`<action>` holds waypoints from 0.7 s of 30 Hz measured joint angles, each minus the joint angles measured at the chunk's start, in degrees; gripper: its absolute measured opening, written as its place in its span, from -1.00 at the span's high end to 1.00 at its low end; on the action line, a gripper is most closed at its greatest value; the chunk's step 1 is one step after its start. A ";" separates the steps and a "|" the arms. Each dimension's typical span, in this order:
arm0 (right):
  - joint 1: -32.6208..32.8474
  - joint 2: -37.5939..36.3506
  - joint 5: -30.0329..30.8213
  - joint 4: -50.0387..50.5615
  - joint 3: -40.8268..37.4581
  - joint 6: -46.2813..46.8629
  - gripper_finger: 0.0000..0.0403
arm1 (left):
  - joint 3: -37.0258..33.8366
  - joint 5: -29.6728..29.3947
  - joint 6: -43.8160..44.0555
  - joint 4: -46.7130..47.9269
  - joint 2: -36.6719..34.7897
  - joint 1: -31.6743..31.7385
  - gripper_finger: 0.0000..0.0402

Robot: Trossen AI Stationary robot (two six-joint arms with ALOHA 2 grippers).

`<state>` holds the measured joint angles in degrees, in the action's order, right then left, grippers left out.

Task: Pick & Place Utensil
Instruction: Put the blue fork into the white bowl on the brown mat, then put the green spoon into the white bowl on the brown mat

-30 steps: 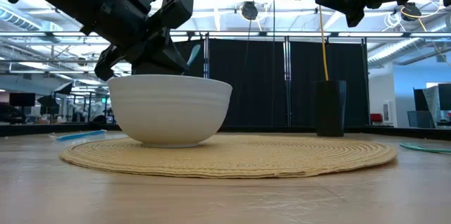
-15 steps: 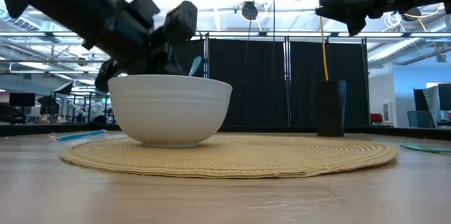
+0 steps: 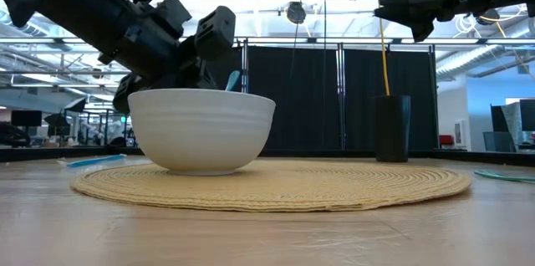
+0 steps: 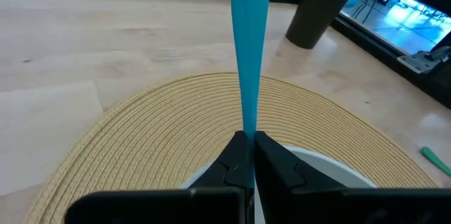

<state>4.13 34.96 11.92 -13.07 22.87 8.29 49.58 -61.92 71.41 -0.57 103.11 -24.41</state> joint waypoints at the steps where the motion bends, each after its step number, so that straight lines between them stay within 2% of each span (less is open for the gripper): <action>1: -0.01 0.00 0.00 -0.01 0.00 0.00 0.36 | 0.00 0.02 -0.39 0.01 0.00 0.01 0.94; 8: 0.00 -0.02 0.00 -0.60 0.00 0.00 0.36 | 0.00 0.36 -0.80 0.03 -0.02 0.01 0.87; 21: 0.01 0.00 0.00 -1.76 0.00 0.00 0.36 | 0.02 -1.17 -2.12 -0.06 -0.04 -0.27 0.41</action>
<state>4.14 34.96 11.92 -14.83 22.87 8.29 49.60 -63.09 69.29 -0.62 103.07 -24.68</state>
